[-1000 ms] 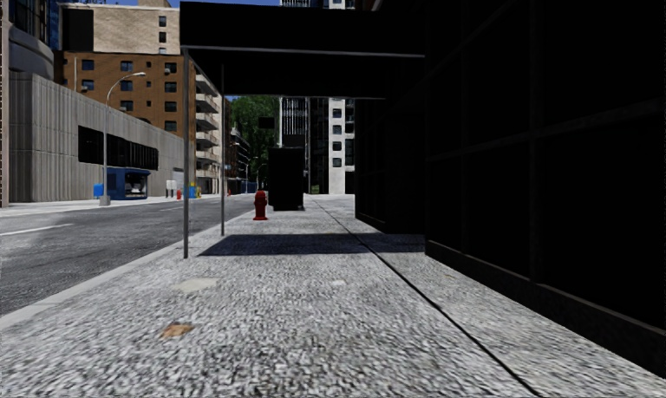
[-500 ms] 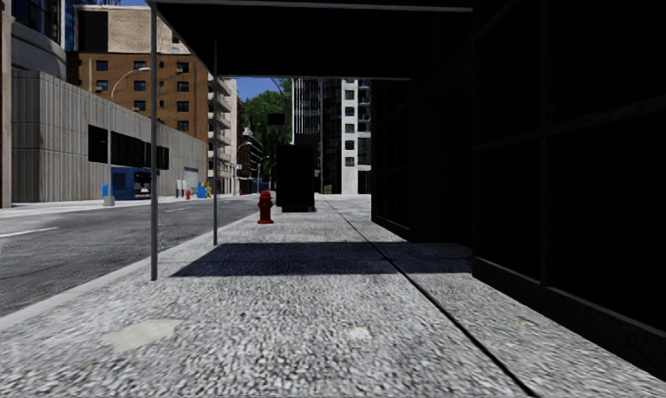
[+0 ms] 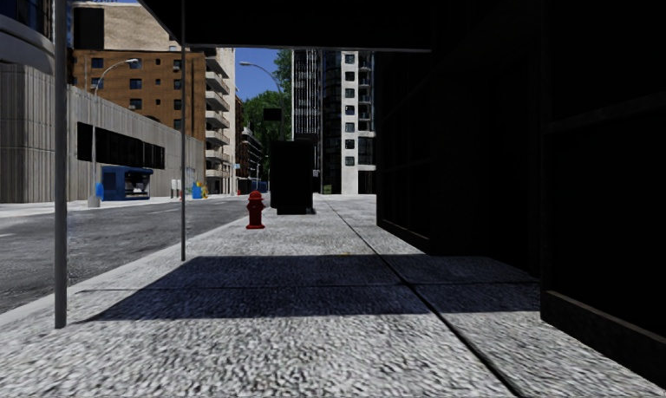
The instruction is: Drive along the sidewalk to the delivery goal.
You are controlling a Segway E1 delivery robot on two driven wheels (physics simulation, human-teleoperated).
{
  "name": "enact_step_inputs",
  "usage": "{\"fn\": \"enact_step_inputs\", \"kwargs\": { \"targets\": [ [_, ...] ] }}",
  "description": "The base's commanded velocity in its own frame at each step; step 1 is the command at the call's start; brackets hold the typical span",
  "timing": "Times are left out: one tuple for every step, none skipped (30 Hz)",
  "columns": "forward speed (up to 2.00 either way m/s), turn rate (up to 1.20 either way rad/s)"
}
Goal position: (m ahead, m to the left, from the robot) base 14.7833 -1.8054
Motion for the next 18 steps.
{"fn": "enact_step_inputs", "kwargs": {
  "targets": [
    [2.00,0.00],
    [2.00,0.00],
    [2.00,0.00],
    [2.00,0.00],
    [2.00,0.00],
    [2.00,0.00],
    [2.00,0.00],
    [2.00,0.00],
    [2.00,0.00],
    [2.00,0.00],
    [2.00,0.00],
    [2.00,0.00],
    [2.00,0.00],
    [2.00,0.00],
    [2.00,0.00],
    [2.00,0.00],
    [2.00,0.00],
    [2.00,0.00]
  ]
}}
